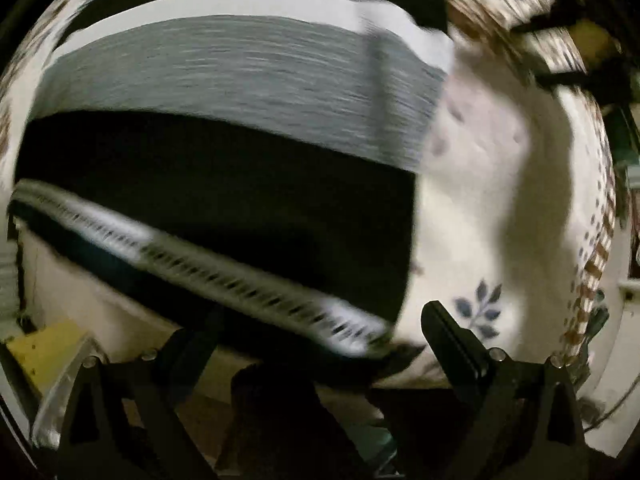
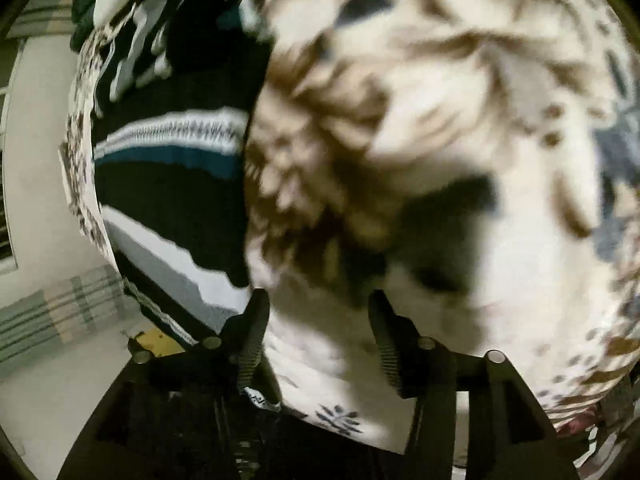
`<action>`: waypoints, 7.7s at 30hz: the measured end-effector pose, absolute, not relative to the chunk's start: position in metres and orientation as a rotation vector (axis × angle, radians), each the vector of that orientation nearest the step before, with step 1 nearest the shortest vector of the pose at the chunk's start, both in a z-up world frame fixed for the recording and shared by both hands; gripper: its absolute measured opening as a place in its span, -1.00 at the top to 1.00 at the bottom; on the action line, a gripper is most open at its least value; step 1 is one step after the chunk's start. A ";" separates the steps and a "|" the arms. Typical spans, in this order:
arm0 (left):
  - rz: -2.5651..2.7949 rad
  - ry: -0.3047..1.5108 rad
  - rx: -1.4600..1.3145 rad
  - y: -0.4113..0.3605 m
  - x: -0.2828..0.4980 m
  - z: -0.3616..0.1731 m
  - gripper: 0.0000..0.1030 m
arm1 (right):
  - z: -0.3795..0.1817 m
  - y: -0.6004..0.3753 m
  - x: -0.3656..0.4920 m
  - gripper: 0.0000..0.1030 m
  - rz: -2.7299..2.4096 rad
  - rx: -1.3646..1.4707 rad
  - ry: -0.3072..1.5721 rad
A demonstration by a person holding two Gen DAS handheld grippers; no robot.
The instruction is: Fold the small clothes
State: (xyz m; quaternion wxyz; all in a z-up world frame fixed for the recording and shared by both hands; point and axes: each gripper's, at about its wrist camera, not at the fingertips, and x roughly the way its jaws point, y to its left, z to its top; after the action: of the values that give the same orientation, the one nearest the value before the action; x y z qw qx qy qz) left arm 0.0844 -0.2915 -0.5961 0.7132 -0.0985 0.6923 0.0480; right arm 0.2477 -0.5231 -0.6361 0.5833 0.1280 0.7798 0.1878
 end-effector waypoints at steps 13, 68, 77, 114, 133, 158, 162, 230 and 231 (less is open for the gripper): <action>0.152 1.379 -0.105 -0.293 0.100 -0.570 0.89 | -0.613 -0.540 0.421 -0.34 0.469 0.542 1.571; 0.497 1.287 -0.910 0.145 0.042 -0.577 0.55 | -0.628 0.067 0.547 -0.08 0.371 0.082 1.770; 0.482 1.324 -0.907 0.146 0.021 -0.558 -0.15 | -0.579 0.012 0.484 -0.52 0.513 0.070 1.693; -0.217 1.167 -0.597 0.179 0.530 -0.525 0.85 | -0.642 -0.191 0.589 0.92 0.149 0.507 1.415; -0.273 1.291 -0.750 0.172 0.440 -0.541 0.06 | -0.627 -0.205 0.456 0.05 0.074 0.550 1.492; -0.117 1.450 -0.494 0.164 0.234 -0.501 -0.12 | -0.631 -0.237 0.202 -0.25 0.119 0.733 1.685; -0.097 1.568 -0.449 0.155 0.170 -0.537 -0.12 | -0.657 -0.223 0.139 -0.25 0.123 0.735 1.782; -0.250 1.481 -0.649 0.129 0.091 -0.580 0.75 | -0.728 -0.181 0.051 0.69 0.216 0.720 1.879; -0.253 1.481 -0.644 0.130 0.091 -0.575 0.75 | -0.726 -0.183 0.050 0.75 0.220 0.746 1.871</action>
State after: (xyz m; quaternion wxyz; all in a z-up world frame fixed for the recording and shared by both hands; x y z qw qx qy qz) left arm 0.0909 0.1296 -0.5753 0.6843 -0.2873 0.6606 -0.1127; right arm 0.0503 -0.1827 -0.7262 0.5291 0.3123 0.7836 0.0923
